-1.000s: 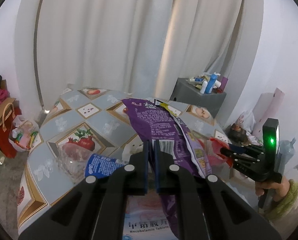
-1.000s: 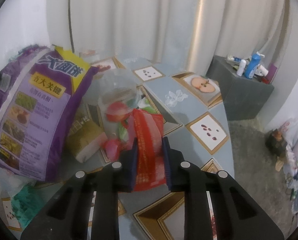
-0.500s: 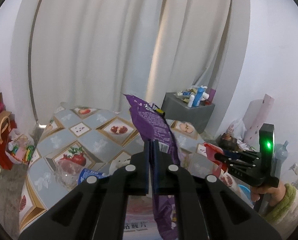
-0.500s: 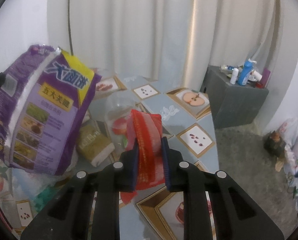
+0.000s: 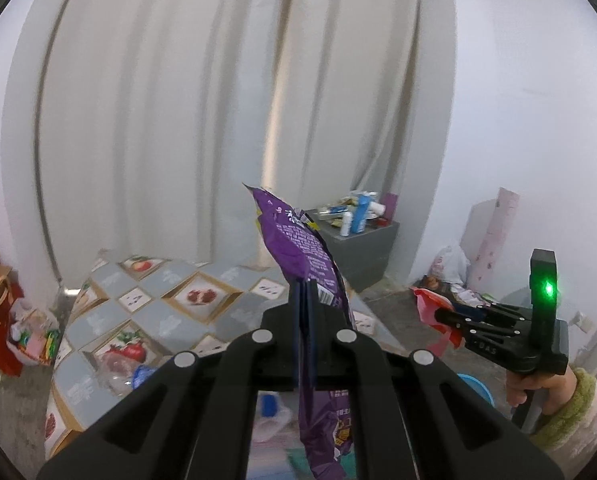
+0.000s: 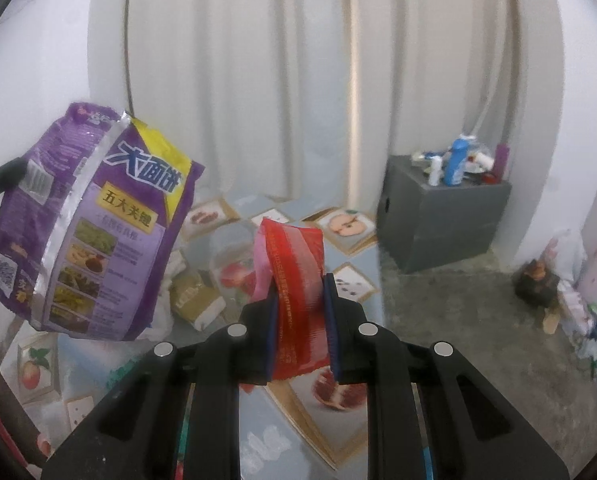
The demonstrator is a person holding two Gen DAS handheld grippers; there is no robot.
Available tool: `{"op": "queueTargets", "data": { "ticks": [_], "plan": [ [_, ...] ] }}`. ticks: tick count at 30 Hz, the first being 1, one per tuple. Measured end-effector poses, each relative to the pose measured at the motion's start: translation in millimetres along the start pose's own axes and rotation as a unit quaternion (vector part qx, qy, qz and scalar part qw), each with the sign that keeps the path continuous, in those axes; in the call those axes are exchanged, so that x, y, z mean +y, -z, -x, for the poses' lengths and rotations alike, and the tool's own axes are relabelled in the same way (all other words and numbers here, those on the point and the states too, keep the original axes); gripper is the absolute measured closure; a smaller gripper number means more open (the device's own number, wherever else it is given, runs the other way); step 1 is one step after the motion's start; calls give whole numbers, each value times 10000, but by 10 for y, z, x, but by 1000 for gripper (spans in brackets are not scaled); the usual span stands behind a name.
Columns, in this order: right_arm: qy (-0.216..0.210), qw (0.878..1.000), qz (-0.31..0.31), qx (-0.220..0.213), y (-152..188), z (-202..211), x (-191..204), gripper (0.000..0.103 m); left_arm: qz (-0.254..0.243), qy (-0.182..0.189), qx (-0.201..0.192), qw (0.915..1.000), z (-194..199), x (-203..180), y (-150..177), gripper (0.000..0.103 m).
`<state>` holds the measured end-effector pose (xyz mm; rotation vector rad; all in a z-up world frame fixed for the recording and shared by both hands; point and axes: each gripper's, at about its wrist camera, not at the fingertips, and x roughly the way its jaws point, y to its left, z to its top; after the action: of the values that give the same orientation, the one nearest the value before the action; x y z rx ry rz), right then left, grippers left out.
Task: Collect trash
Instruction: 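Carry both held bags over the blue wastebasket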
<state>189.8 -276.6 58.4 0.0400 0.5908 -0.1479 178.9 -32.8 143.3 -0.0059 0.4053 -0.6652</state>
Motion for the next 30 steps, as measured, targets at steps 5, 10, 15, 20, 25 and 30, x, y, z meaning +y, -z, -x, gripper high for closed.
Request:
{"op": "queueTargets", "data": {
  "ticks": [5, 10, 15, 20, 25, 30],
  "plan": [
    [261, 9992, -270, -146, 130, 335, -335, 85, -264, 355, 4, 9990, -39, -462, -67, 101],
    [599, 9958, -672, -189, 362, 606, -787, 85, -545, 763, 151, 9955, -224, -983, -76, 101],
    [1030, 9882, -1129, -59, 679, 751, -1310, 85, -873, 1281, 472, 9868, -602, -1652, -14, 101],
    [1499, 9758, -1580, 169, 1004, 781, -1815, 85, -1249, 1801, 926, 9713, -1101, -2432, 165, 100],
    [1843, 9575, -2158, 511, 1434, 658, -2330, 85, -1679, 2111, 1505, 9511, -1694, -3233, 508, 100],
    [2007, 9355, -2779, 862, 1850, 362, -2787, 85, -2249, 2195, 2072, 9265, -2279, -3980, 997, 100]
  ]
}}
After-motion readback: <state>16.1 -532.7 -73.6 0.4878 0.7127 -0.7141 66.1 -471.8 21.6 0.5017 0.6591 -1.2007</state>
